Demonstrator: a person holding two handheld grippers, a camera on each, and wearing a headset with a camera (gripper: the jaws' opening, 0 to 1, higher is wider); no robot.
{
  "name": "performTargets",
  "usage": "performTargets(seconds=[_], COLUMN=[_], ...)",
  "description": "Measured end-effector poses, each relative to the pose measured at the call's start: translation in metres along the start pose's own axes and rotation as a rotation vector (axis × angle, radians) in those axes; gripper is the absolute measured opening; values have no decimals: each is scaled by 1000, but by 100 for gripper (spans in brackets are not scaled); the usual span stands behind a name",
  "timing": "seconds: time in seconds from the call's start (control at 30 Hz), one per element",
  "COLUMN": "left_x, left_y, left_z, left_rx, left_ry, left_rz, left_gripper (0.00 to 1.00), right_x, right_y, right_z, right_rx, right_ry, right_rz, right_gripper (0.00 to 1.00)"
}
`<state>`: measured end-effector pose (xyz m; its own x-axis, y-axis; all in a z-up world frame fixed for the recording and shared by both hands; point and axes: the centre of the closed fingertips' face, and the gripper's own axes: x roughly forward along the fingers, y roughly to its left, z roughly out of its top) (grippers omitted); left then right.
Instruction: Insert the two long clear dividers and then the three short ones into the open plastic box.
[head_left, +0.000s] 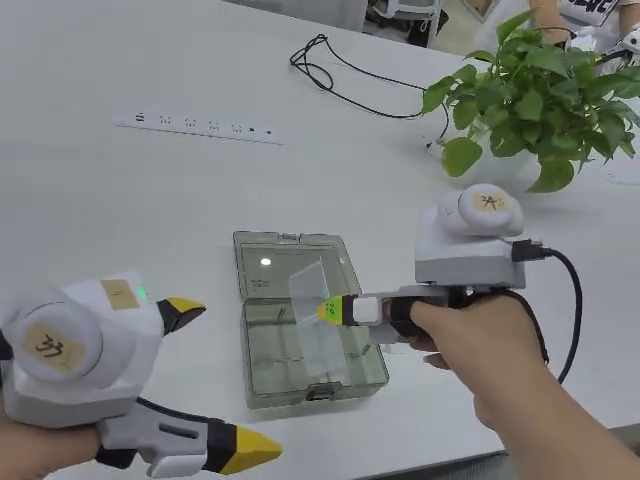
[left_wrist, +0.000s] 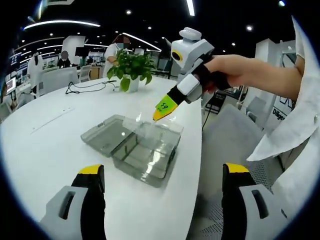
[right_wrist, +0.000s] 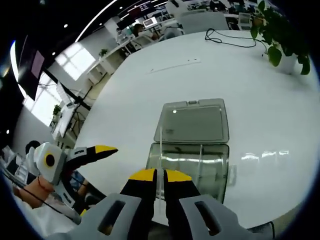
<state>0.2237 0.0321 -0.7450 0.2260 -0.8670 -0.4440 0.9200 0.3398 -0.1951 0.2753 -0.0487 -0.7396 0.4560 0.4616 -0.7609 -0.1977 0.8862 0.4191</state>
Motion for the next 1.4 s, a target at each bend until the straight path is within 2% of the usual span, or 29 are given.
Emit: performTargets(seconds=[0.37,0.57,1.03,1.4], left_x=[1,2,4,3], left_y=[5,8,9,10], left_z=[-2,-2,-2,-3], left_rx=[-6,-15,-36,-48], left_ry=[-15,-28,-33,-34], left_rz=[-25,-28,-36,-30], left_gripper=[99,99,98,98], right_x=[13,20,33,37], right_y=[-8,-12,-23,-21], right_z=[-9,-14,-22,-24], right_rx=[104,107,98,66], right_ry=[41,79,119,144], right_rz=[-32,-50,-76,-85], right_gripper=[7,7,7,7])
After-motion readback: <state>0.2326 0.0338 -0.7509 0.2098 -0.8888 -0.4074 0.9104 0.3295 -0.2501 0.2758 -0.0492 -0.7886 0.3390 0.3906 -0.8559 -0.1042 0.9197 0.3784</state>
